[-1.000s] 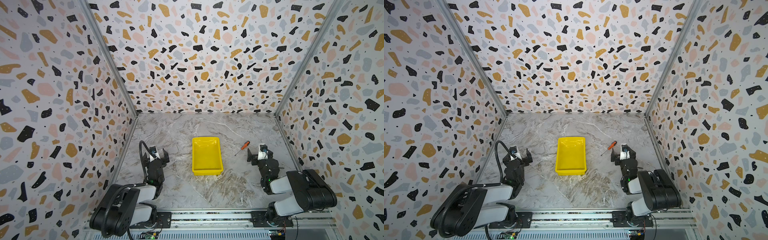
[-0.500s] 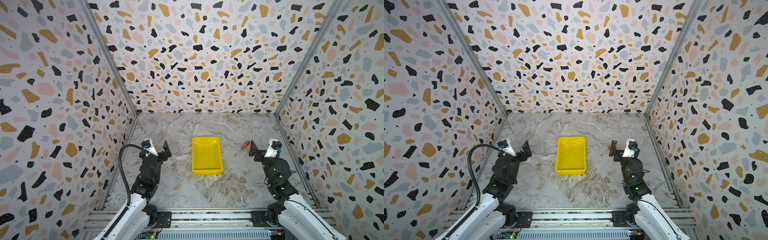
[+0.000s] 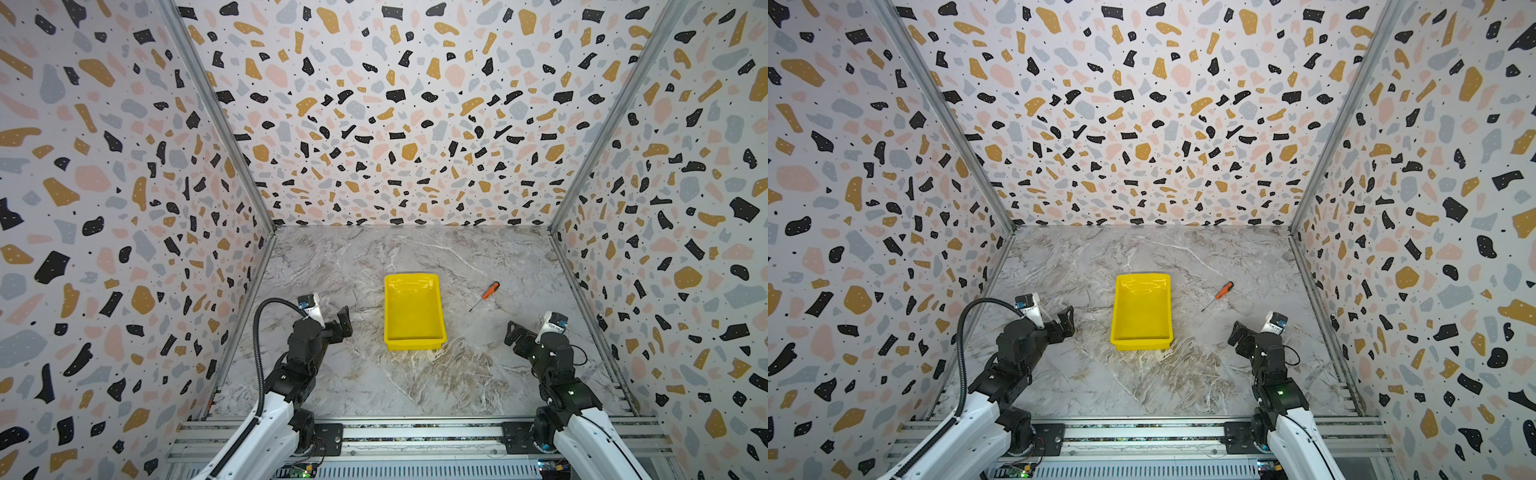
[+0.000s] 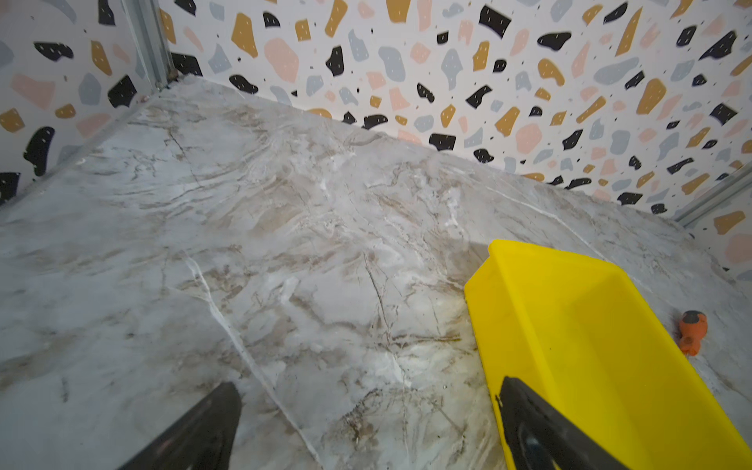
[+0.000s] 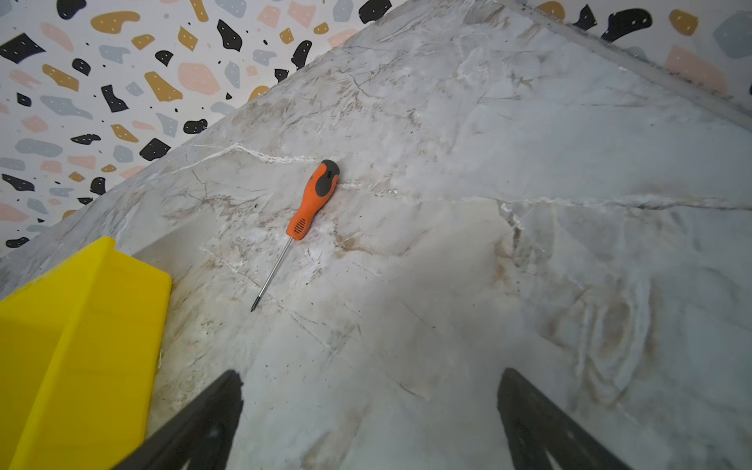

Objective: Put the screwdriver in the bin
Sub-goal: Rotate the screwdriver at the middle-right of the table.

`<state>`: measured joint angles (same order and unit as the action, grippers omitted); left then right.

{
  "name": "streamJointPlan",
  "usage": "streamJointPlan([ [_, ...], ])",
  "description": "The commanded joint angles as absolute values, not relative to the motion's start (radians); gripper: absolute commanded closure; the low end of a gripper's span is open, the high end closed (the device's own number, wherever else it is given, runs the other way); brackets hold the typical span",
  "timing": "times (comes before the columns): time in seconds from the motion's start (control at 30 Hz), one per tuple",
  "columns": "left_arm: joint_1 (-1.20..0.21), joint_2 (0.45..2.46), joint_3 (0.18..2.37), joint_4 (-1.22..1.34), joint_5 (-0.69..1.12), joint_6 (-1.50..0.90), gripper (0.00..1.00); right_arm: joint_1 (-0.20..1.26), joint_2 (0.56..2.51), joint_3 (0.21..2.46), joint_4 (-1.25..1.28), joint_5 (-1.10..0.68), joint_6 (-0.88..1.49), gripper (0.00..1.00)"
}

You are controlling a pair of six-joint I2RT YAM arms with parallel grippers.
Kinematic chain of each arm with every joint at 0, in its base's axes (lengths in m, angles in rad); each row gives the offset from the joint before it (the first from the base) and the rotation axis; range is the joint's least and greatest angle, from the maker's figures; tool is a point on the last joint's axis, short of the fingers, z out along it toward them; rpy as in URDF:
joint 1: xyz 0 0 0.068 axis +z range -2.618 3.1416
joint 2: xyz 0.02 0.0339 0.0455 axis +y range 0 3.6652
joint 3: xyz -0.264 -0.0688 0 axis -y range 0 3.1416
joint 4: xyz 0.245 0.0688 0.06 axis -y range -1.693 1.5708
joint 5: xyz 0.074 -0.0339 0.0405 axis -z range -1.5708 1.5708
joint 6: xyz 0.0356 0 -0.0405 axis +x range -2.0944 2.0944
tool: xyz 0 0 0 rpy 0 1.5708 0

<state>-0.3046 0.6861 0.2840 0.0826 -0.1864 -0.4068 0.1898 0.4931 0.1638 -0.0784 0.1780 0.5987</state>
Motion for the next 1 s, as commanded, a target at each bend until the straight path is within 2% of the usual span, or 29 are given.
streamJointPlan([
  [0.0, -0.304, 0.691, 0.332, 0.071, -0.198, -0.420, 0.00, 0.194, 0.531, 0.193, -0.063, 0.158, 0.608, 0.01],
  [0.07, -0.305, 0.681, 0.341, 0.046, -0.300, -0.469, 0.00, 0.202, 0.551, 0.199, -0.060, 0.158, 0.609, 0.01],
  [0.13, -0.305, 0.680, 0.342, -0.051, -0.532, -0.719, 0.00, 0.219, 0.559, 0.204, -0.061, 0.173, 0.608, 0.01],
  [0.2, -0.293, 0.678, 0.329, -0.034, -0.615, -0.863, 0.00, 0.236, 0.555, 0.204, -0.064, 0.198, 0.609, 0.01],
  [0.33, -0.282, 0.723, 0.312, 0.152, -0.573, -0.947, 0.00, 0.249, 0.539, 0.202, -0.071, 0.218, 0.611, 0.01],
  [0.47, -0.340, 0.812, 0.316, 0.213, -0.645, -0.947, 0.04, 0.249, 0.531, 0.199, -0.075, 0.236, 0.620, 0.01],
  [0.53, -0.371, 0.835, 0.316, 0.207, -0.617, -0.951, 0.08, 0.249, 0.539, 0.199, -0.071, 0.236, 0.620, 0.01],
  [0.57, -0.380, 0.844, 0.286, 0.280, -0.580, -0.933, 0.09, 0.248, 0.547, 0.201, -0.067, 0.234, 0.620, 0.01],
  [0.6, -0.387, 0.855, 0.229, 0.382, -0.543, -0.896, 0.17, 0.248, 0.561, 0.204, -0.064, 0.231, 0.620, 0.01],
  [0.63, -0.404, 0.870, 0.166, 0.479, -0.567, -0.863, 0.20, 0.249, 0.578, 0.207, -0.058, 0.228, 0.618, 0.01],
  [0.7, -0.396, 0.902, 0.115, 0.536, -0.653, -0.996, 0.12, 0.248, 0.616, 0.220, -0.052, 0.224, 0.617, 0.01],
  [0.8, -0.387, 0.904, 0.207, 0.395, -0.706, -0.960, 0.11, 0.247, 0.680, 0.238, -0.051, 0.231, 0.620, 0.01],
  [0.97, -0.389, 0.926, 0.242, 0.359, -0.744, -0.984, 0.09, 0.176, 0.776, 0.280, -0.079, 0.210, 0.639, 0.01],
])
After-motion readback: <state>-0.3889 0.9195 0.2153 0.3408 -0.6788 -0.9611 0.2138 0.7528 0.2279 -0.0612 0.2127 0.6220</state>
